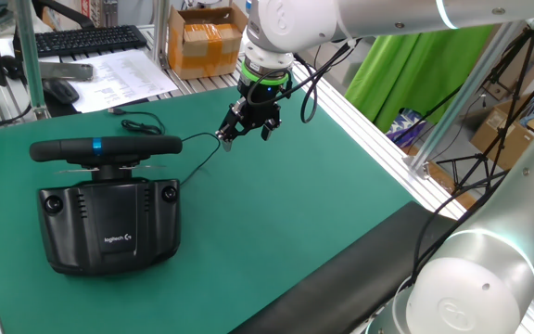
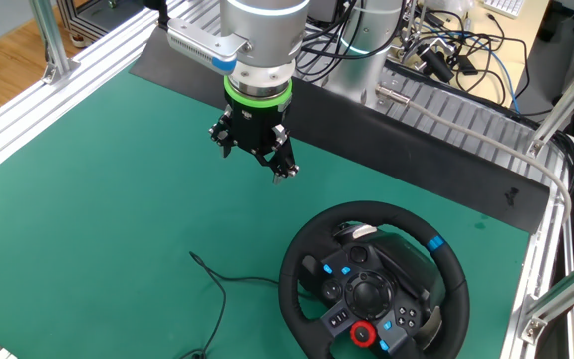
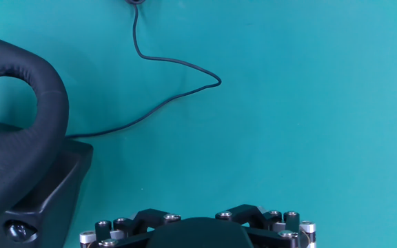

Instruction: Rotate the steering wheel 90 degrees clockwise

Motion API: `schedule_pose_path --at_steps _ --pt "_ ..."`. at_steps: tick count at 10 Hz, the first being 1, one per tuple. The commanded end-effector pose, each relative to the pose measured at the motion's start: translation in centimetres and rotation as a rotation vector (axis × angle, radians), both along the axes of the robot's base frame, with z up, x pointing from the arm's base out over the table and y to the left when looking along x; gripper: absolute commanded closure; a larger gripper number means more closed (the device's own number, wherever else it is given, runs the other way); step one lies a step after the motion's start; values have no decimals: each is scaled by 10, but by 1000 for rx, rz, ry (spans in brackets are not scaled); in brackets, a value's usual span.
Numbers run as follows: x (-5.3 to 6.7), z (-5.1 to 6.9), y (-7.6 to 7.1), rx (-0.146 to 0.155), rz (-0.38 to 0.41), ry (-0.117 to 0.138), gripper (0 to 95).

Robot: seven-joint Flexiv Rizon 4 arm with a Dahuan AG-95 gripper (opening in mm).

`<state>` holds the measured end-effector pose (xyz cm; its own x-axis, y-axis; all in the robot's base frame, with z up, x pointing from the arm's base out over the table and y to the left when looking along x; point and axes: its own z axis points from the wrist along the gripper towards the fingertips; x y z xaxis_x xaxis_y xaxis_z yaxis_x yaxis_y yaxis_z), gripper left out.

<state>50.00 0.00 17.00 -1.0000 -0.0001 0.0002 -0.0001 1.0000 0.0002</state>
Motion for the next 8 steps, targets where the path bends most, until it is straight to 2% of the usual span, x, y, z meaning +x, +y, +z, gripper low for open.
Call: schedule_pose_path --at_steps 1,2,4,5,8 --pt "0 -1 0 251 -129 -173 950" --pt "-3 -4 1 251 -127 -174 950" --pt "-18 -12 3 245 -110 -176 950" --pt "-21 -13 3 245 -111 -176 950" --pt "-22 -14 4 246 -127 -174 950"
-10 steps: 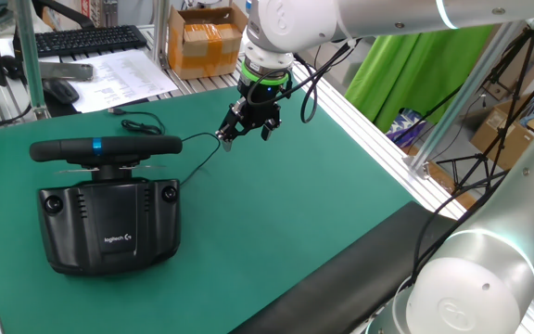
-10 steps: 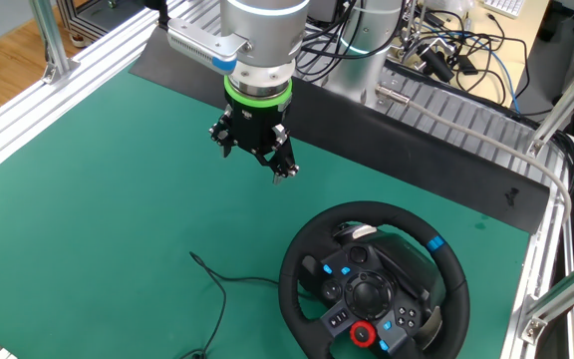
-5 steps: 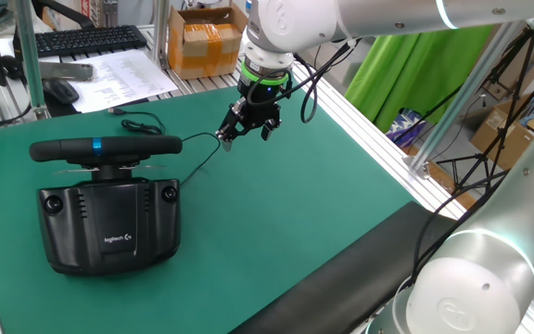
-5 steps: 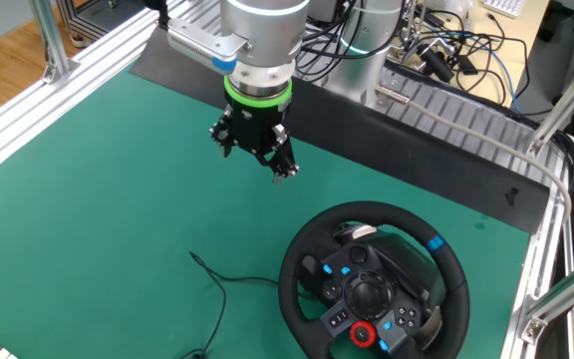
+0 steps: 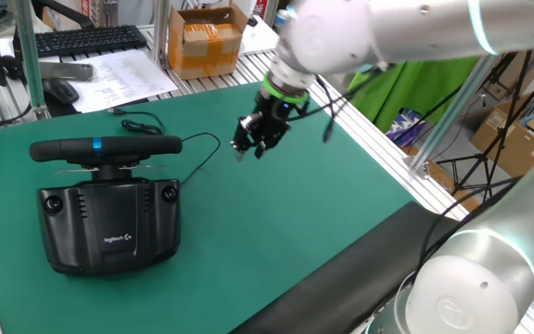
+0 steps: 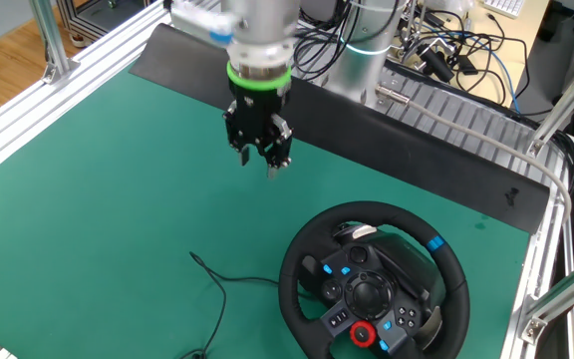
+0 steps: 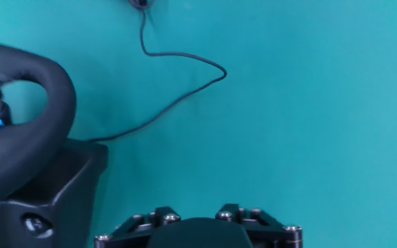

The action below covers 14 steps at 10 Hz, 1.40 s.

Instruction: Rotate the steering wheel 90 degrees clockwise

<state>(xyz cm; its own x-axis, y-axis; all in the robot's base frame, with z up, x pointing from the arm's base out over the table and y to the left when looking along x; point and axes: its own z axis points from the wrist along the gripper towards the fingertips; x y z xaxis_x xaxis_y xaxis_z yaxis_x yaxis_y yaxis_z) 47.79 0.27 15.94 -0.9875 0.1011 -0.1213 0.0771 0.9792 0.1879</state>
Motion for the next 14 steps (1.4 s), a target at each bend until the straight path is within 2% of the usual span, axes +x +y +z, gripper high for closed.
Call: schedule_pose_path --at_steps 1,2,3,4,5,7,8,10,13,14 --pt "0 -3 1 65 -45 -34 950" --pt "1 -3 2 63 -42 -9 950" --pt "1 -3 3 40 -36 51 950" --pt "1 -2 4 -6 -36 77 950" --pt "0 0 8 -36 -43 75 950" --pt "-2 2 13 -28 -74 77 950" --pt "-3 3 15 -14 -88 86 950" --pt "-3 4 16 16 -135 88 950" --pt "-4 5 18 52 -159 104 950" --pt "-5 6 20 87 -158 104 950"
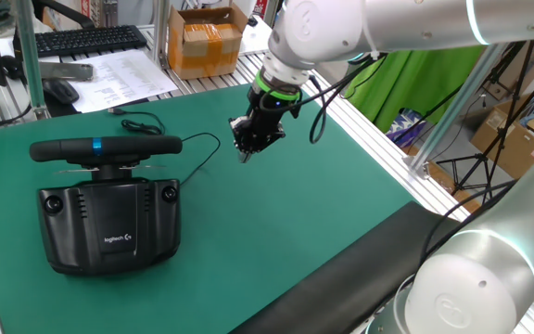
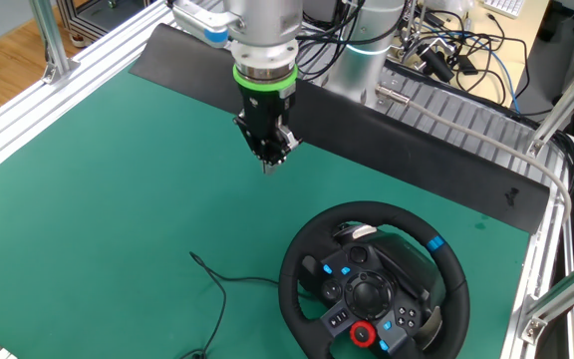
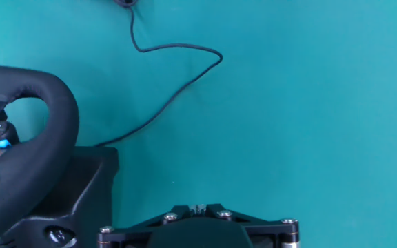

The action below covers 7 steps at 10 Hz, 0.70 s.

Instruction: Rotate the steering wheel 90 degrees clockwise

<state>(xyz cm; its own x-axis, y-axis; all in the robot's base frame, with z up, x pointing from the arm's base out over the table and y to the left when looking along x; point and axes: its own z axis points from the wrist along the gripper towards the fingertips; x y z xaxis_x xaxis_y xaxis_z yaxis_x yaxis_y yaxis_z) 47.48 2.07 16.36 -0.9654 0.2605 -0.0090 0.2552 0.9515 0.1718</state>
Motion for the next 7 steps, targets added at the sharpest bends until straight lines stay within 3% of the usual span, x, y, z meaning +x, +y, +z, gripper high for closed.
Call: schedule_pose_path --at_steps 1,2,3,4,5,7 --pt "-3 4 6 66 -31 -15 950" --pt "-4 6 8 51 -36 -19 950" --pt "-7 8 12 40 -28 -4 950" --pt "-9 11 17 33 -28 32 950" --pt "-10 14 20 18 -12 42 950" --pt "-4 18 23 27 -9 37 950"
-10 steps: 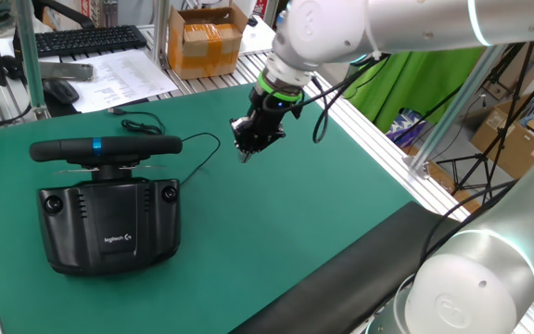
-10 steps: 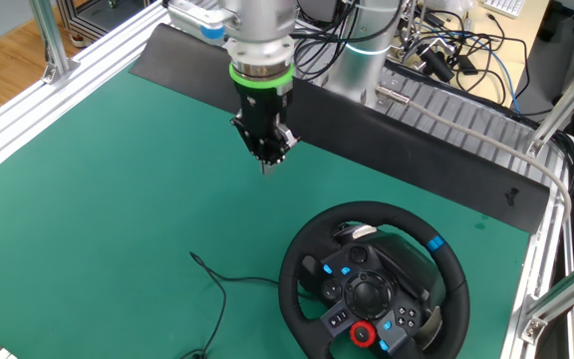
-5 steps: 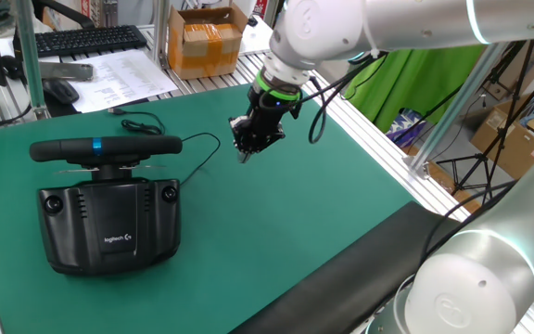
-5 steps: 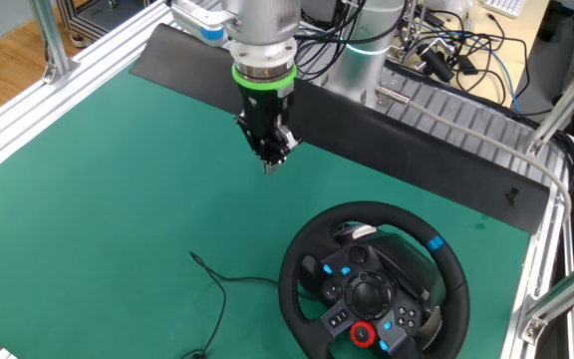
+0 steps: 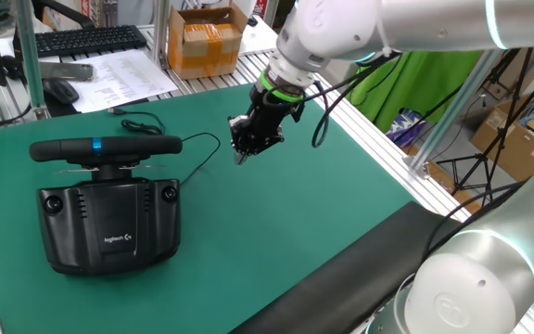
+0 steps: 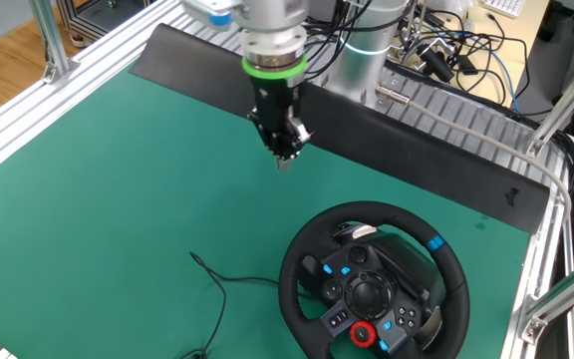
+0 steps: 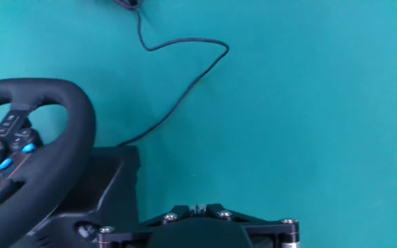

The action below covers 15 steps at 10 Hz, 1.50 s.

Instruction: Rotate the steering wheel 90 degrees clockwise

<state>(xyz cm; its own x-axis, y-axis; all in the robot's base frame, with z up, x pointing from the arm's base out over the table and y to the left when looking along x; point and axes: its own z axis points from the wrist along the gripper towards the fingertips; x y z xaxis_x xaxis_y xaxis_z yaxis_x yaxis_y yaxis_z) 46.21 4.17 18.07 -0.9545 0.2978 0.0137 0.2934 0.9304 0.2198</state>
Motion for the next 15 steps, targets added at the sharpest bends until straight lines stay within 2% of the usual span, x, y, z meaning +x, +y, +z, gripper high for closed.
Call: schedule_pose_path --at_steps 1,2,4,5,7,12,15 --pt "15 5 3 -10 15 38 950" --pt "21 9 5 1 -15 40 950" --pt "30 16 13 3 -52 46 570" --pt "32 18 16 7 -65 47 570" --pt "41 25 35 7 -103 42 570" --pt "43 31 66 11 -157 50 570" --pt "55 39 69 25 -174 56 570"
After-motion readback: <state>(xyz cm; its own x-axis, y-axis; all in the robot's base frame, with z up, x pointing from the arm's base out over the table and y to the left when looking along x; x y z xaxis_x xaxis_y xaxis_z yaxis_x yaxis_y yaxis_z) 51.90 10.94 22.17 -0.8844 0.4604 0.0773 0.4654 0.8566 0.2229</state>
